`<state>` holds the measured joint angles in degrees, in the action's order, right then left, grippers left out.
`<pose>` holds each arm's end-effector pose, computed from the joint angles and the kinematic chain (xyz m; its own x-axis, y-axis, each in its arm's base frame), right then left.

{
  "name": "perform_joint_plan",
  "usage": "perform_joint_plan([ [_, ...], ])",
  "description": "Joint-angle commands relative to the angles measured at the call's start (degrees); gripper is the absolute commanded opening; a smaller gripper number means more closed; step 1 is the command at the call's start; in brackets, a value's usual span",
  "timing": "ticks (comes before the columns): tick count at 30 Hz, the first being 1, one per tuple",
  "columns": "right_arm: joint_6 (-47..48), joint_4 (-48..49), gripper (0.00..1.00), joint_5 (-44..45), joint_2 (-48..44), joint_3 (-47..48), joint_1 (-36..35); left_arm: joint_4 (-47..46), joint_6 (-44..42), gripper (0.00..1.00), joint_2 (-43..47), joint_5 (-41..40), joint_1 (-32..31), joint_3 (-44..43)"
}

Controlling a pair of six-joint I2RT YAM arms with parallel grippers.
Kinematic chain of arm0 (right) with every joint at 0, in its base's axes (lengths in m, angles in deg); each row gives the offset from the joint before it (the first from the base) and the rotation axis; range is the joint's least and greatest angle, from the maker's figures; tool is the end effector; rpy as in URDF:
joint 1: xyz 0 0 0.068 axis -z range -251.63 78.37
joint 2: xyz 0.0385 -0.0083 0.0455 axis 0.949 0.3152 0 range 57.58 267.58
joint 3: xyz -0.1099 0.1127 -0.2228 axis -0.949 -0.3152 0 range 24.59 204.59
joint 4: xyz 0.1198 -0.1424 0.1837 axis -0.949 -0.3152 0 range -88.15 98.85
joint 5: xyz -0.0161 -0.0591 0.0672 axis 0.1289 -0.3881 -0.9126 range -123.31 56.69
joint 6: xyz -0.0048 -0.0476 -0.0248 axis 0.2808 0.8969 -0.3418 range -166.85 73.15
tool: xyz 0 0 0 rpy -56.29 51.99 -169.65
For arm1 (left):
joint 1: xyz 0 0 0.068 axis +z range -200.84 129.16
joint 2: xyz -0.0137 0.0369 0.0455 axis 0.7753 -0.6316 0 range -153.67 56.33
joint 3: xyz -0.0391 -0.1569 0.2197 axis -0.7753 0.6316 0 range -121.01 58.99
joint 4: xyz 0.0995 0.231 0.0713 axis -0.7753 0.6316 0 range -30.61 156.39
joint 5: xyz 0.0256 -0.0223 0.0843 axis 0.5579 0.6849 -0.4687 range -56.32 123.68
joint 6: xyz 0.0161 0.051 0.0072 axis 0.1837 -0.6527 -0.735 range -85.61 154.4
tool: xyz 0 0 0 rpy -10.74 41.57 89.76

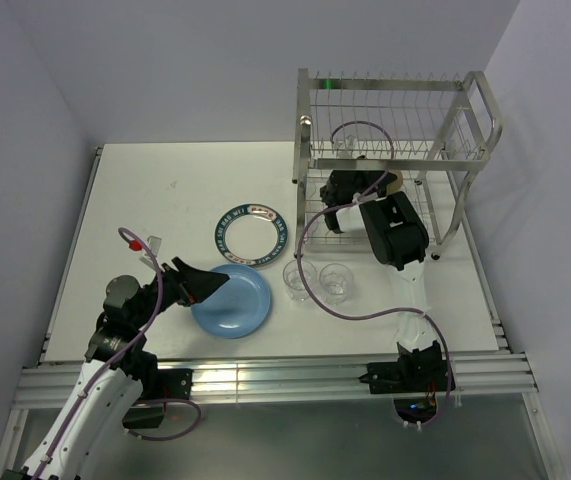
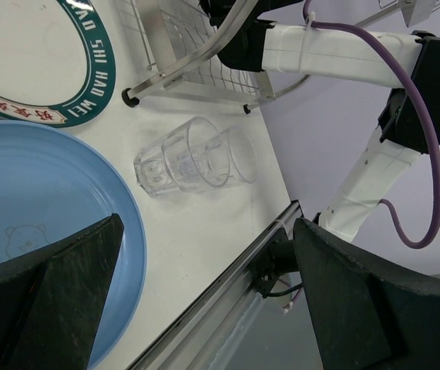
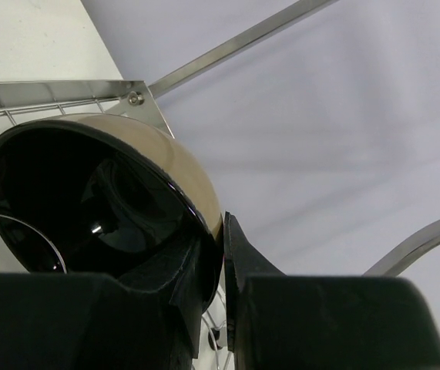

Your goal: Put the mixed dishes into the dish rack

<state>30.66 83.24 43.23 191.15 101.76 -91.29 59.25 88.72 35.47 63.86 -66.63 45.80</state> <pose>0.4503 0.1242 0.1592 -0.7111 -0.4955 -0.4989 0.4553 0.2162 -0.8637 0.1182 -0.0521 0.2205 -0.6542 -0.5447 -0.5247 0.3145 0.4350 -0.8437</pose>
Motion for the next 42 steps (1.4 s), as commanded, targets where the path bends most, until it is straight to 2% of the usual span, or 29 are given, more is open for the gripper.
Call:
perform_joint_plan([
  [1,0.36,26.68,0.00,2.30,-0.25,-0.61,-0.47,-0.57,-0.45,0.99,-0.06,-0.82,-0.29,-1.31],
  [3,0.36,26.68,0.00,2.66,-0.69,-1.31,-0.55,-0.12,-0.97,0.99,-0.06,-0.99,-0.29,-1.66],
  [4,0.44,26.68,0.06,2.92,-0.69,-1.58,-0.64,-0.03,-0.98,0.99,-0.06,-0.99,-0.29,-1.58],
  [5,0.62,26.68,0.29,3.10,-0.60,-1.84,-0.47,-0.12,-0.89,0.99,0.03,-0.99,-0.38,-1.40],
  [7,0.79,26.60,0.61,3.44,-0.69,-2.28,-0.47,0.05,-0.89,0.99,-0.05,-0.99,-0.47,-1.31],
  [8,0.62,26.68,0.83,3.62,-0.95,-2.81,-0.47,-0.03,-0.89,0.99,-0.06,-0.99,-0.56,-1.22],
  [11,0.53,26.68,1.00,4.41,-2.18,-4.12,-0.64,-0.03,-0.89,0.99,-0.23,-1.61,-0.73,-1.40],
  [22,-2.98,26.68,1.00,5.91,-9.47,-14.31,-5.38,3.22,-2.20,0.99,-3.13,-2.84,-0.82,-3.24],
  [30,-2.90,26.77,1.00,8.02,-10.80,-17.92,-10.04,2.69,-2.47,0.99,-6.38,-3.45,-0.82,-3.60],
  [40,-9.48,26.68,1.00,10.04,-18.96,-31.45,-13.30,0.76,-2.21,0.99,-8.75,-4.34,-0.82,-2.89],
  [42,-9.23,26.68,1.00,10.56,-19.84,-31.38,-13.39,0.67,-2.03,0.99,-9.72,-4.16,-0.82,-2.89],
])
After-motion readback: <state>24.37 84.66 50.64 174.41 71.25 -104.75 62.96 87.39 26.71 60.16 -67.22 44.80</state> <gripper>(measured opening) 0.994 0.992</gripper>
